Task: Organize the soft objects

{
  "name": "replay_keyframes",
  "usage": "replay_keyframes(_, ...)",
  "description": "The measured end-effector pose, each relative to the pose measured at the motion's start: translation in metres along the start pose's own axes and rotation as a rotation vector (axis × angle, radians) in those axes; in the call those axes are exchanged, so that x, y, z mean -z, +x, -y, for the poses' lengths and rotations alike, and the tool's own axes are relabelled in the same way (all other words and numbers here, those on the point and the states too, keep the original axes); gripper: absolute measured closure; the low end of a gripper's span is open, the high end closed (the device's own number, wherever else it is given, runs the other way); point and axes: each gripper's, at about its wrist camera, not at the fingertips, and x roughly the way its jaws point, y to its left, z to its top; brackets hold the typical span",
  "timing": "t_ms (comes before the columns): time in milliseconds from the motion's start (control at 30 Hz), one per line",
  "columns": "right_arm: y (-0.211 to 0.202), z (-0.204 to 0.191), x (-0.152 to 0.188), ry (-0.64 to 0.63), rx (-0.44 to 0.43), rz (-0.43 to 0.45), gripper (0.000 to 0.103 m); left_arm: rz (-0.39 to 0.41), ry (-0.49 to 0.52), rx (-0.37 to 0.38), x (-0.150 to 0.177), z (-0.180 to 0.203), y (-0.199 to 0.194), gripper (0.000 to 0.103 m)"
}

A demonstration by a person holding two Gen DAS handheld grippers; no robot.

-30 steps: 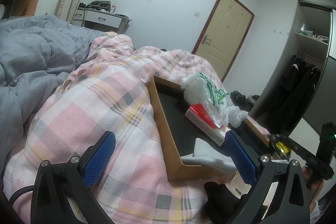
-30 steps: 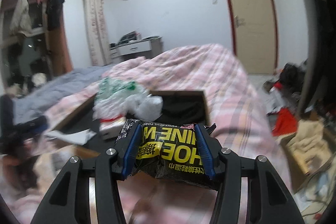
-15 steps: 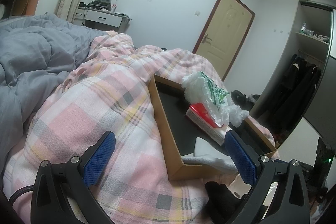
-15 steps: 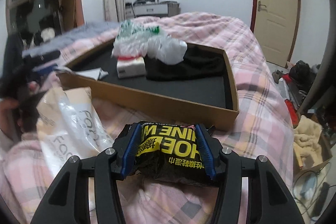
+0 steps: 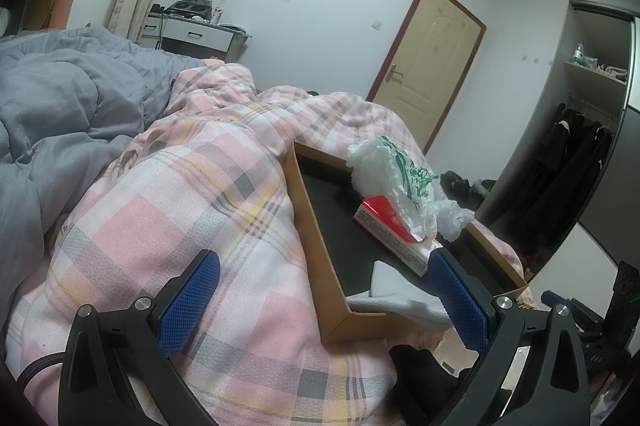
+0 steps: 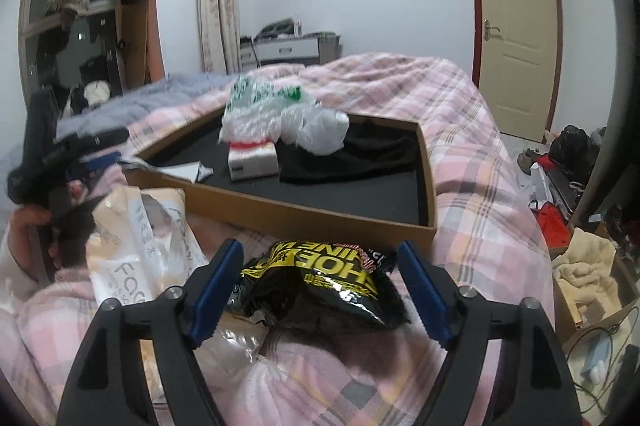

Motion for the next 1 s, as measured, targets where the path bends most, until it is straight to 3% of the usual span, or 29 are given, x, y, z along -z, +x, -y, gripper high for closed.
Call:
replay_keyframes(400, -0.022, 0.009, -0.011, 0.055, -0.023, 0.145, 0.02, -0.001, 0.0, -0.001, 0.0, 0.0, 0.0, 0.0)
replay_keyframes(500, -0.033, 0.014, -0.023, 0.077, 0.019, 0.228, 0.018, -0.001, 0.0, -0.002, 0.0, 0.0, 0.0, 0.0)
replay_keyframes(567, -0.033, 0.015, -0.032, 0.098, 0.068, 0.267, 0.008, -0.002, 0.0, -0.002, 0.0, 0.0, 0.0, 0.0)
replay_keyframes(633, -0.028, 0.017, -0.042, 0.116, 0.13, 0.295, 0.007, -0.003, 0.0, -0.003, 0.0, 0.0, 0.0, 0.0)
replay_keyframes(767, 0.0, 0.015, -0.041, 0.126, 0.228, 0.265, 0.007, -0.003, -0.001, -0.003, 0.0, 0.0, 0.0, 0.0)
replay_keyframes(833, 0.02, 0.013, -0.033, 0.118, 0.264, 0.19, 0.007, -0.006, 0.0, -0.004, 0.001, 0.0, 0.001, 0.0)
replay_keyframes(900, 0.03, 0.015, -0.032, 0.115, 0.285, 0.132, 0.007, -0.011, 0.001, -0.008, 0.002, -0.001, 0.002, 0.0)
replay_keyframes(1000, 0.023, 0.021, -0.031, 0.138, 0.277, 0.146, 0.007, -0.014, 0.001, -0.01, 0.002, -0.001, 0.003, 0.0)
